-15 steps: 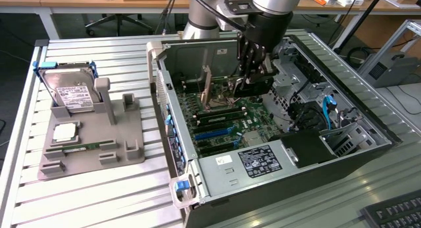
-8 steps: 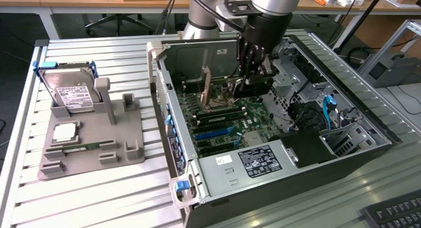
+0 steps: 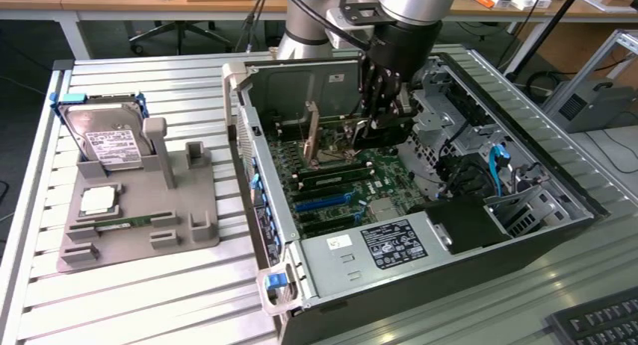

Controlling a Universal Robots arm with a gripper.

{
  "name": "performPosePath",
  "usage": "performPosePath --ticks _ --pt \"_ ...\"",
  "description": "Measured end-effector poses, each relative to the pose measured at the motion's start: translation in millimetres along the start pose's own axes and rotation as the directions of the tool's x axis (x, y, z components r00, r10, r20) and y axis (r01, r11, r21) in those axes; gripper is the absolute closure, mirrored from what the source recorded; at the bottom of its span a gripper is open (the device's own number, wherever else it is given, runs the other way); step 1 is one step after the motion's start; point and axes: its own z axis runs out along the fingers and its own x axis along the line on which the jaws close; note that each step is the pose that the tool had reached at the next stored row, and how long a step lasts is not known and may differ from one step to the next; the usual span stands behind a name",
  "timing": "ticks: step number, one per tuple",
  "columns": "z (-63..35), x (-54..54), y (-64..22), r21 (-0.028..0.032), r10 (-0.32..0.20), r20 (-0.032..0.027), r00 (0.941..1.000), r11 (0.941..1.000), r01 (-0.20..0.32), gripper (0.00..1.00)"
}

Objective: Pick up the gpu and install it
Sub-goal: 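Insert the gpu into the slot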

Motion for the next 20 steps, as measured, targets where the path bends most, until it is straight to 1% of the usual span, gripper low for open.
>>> performPosePath --ticks 20 --pt "3.7 1.0 1.9 0.0 0.0 -0.0001 1.0 1.0 0.0 0.73"
